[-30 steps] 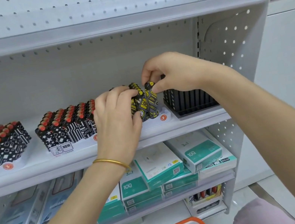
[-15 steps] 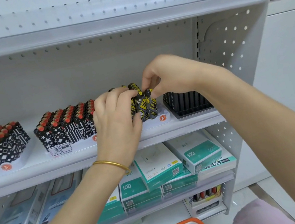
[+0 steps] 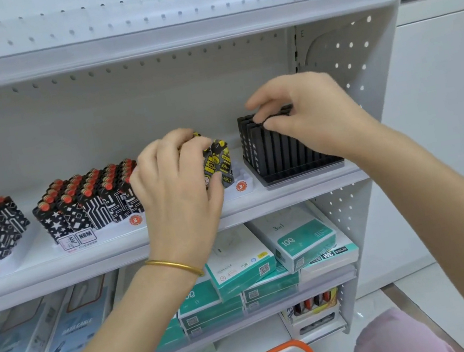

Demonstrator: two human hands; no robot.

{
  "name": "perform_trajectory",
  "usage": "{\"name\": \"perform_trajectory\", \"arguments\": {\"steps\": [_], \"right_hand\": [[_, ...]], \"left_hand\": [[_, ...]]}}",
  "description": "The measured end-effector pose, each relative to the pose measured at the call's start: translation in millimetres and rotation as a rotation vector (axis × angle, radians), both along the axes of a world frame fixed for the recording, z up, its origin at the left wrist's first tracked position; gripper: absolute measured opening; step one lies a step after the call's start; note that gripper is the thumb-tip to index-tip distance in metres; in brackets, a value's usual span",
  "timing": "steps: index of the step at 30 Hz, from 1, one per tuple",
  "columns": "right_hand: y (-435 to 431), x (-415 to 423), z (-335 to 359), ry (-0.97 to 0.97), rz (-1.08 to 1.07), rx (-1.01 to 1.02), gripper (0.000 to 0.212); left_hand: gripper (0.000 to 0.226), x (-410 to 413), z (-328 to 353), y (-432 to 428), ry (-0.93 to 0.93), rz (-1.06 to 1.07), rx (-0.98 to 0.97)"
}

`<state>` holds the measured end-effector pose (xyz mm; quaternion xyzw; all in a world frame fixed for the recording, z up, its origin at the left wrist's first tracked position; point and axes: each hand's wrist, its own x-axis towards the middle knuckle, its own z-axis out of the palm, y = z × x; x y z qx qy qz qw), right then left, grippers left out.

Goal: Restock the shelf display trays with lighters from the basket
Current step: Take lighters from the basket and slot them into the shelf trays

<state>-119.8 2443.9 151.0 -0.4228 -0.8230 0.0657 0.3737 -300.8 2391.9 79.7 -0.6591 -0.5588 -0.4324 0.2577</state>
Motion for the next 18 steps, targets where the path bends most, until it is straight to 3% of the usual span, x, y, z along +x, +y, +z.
{"name": "perform_trajectory", "arguments": {"steps": [5, 8, 14, 18], "right_hand": [[-12.0, 22.3, -15.8, 0.064, -0.141, 0.015, 0.023], [-12.8, 30.6, -21.5, -0.046, -0.207, -0.029, 0.02], [-12.0, 37.6, -22.1, -0.381, -0.357, -0.153, 0.015], [-8.4, 37.7, -20.7, -0.445, -0.369, -0.219, 0.02]], "left_hand": [[0.018, 23.4, -0.9, -2.2, 0.153, -0.195, 0.031], [0.012, 33.8, 0.0, 5.7, 0.216, -0.239, -0.011], [0.006, 47.2, 11.5, 22.3, 0.448, -0.095, -0.176], [0.012, 59.5, 21.3, 23.9, 0.49, -0.053, -0.31]]}}
